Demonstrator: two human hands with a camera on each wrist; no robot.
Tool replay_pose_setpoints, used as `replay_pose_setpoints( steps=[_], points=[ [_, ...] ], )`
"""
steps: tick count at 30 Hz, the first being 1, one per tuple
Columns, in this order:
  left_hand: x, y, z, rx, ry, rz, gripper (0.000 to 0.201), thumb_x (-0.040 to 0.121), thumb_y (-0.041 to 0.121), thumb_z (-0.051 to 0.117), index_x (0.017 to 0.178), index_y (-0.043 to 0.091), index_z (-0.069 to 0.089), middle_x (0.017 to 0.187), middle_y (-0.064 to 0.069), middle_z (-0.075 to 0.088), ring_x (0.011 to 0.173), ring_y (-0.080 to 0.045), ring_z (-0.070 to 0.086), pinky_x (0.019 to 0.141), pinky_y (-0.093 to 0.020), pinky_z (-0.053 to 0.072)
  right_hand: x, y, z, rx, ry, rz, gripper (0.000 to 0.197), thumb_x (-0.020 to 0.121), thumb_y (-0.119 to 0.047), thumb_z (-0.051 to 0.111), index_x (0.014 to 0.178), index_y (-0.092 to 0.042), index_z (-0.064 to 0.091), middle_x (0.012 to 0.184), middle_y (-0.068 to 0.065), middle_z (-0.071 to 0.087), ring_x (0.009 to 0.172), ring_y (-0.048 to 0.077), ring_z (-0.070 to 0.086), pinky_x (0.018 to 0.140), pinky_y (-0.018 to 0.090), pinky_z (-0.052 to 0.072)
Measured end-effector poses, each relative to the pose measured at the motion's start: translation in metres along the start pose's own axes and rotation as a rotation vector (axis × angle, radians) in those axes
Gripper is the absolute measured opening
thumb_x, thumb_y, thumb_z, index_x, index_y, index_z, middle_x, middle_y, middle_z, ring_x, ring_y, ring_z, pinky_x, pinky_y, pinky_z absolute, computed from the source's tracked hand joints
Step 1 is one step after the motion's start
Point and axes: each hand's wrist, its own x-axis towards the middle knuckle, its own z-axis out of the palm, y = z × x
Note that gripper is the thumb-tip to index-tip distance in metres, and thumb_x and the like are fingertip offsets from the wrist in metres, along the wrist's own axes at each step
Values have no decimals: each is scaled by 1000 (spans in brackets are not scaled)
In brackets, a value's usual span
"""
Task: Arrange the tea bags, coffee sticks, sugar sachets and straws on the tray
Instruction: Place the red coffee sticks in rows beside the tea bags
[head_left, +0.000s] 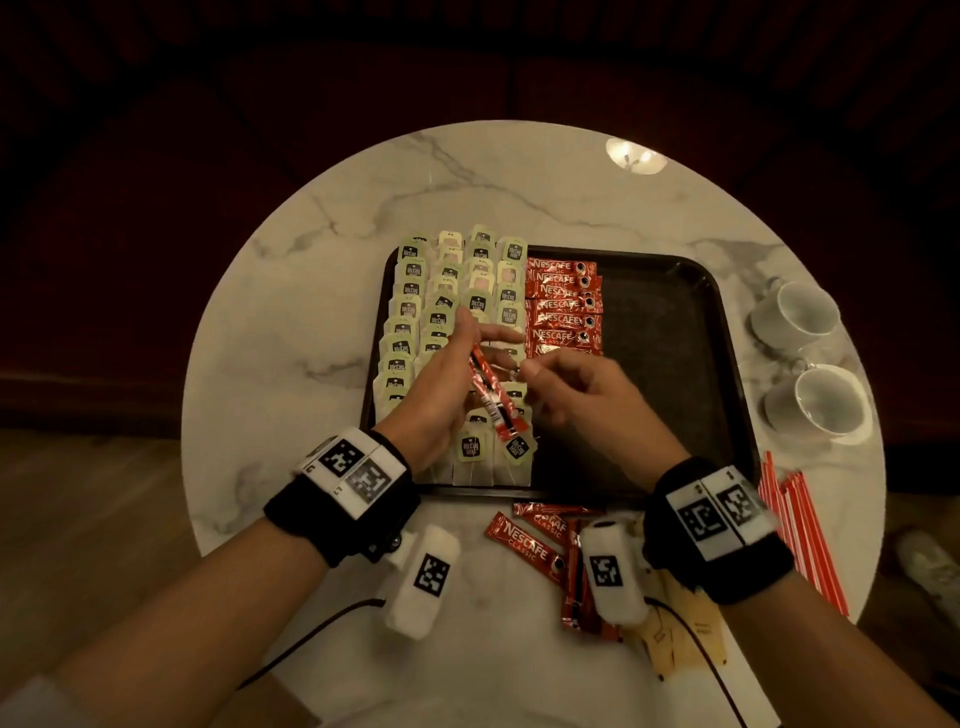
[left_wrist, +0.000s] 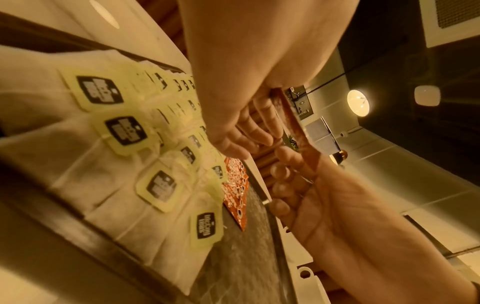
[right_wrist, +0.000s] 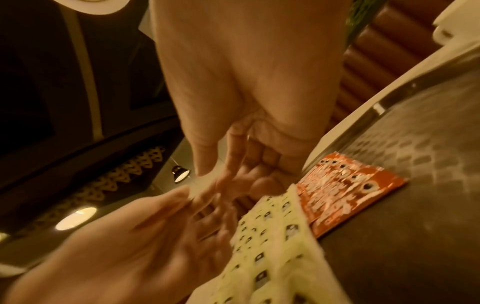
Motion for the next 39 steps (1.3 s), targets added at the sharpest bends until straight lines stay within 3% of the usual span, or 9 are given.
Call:
replay_pose_setpoints(
  steps=[6,10,13,15,19,21,28,34,39],
  points=[
    [-2,4,6,68,-26,74,60,99,56,11,109,32,66,93,-4,58,80,-10,59,77,-29,48,-9,-4,11,141,-109,20,15,97,-21,58,101,-12,70,82,-6,70,69,-1,63,62,16,51],
    [-6,6,3,113,-6,69,54,99,56,20,108,30,66,97,-2,60,87,-13,54,76,-29,43,-8,4,3,-7,74,-102,13,95,-16,61,104,-18,70,92,-4,73,86,6,70,76,21,57],
    [-7,7,2,-56,-33,-5,62,97,60,22,103,20,68,105,-9,57,75,-13,52,62,-26,44,-10,9,-4,-156,219,-253,20,93,-10,63,107,-21,71,100,-15,70,94,-1,65,81,12,50],
    [-9,8,2,-93,-89,-48,62,95,60,28,101,13,68,105,-12,58,66,-12,57,54,-25,47,-9,13,-7,-220,264,-362,22,91,-6,65,110,-15,71,105,-10,70,100,-1,64,86,12,48],
    [-14,8,5,24,-155,16,18,90,17,63,104,6,65,105,-12,62,77,-17,71,63,-24,56,-7,21,-10,-303,298,-493,24,87,1,68,108,-11,72,114,-4,68,112,6,62,98,25,50],
    [-13,5,5,75,-122,77,29,81,3,72,108,5,64,109,-16,61,78,-17,72,66,-23,56,-7,23,-11,-307,319,-513,23,87,2,68,105,-12,72,119,-6,65,117,5,58,100,24,48],
    [-13,6,2,160,-64,161,43,72,-5,78,108,11,61,96,-11,64,70,-15,71,62,-25,58,-10,16,-11,121,373,-284,21,101,-13,51,118,-19,61,115,-6,65,107,7,64,85,23,55],
    [-11,5,2,199,-71,157,37,73,-1,79,104,12,64,98,-12,67,72,-18,71,60,-24,56,-8,13,-18,193,279,-174,19,91,-16,65,109,-20,66,103,5,70,96,19,68,82,29,56],
    [-11,2,0,229,-93,141,20,87,13,69,107,11,68,101,-14,70,91,-20,71,75,-33,60,-12,13,-24,266,261,-169,22,92,-10,62,111,-20,69,108,1,73,104,14,68,85,25,57]
  ],
)
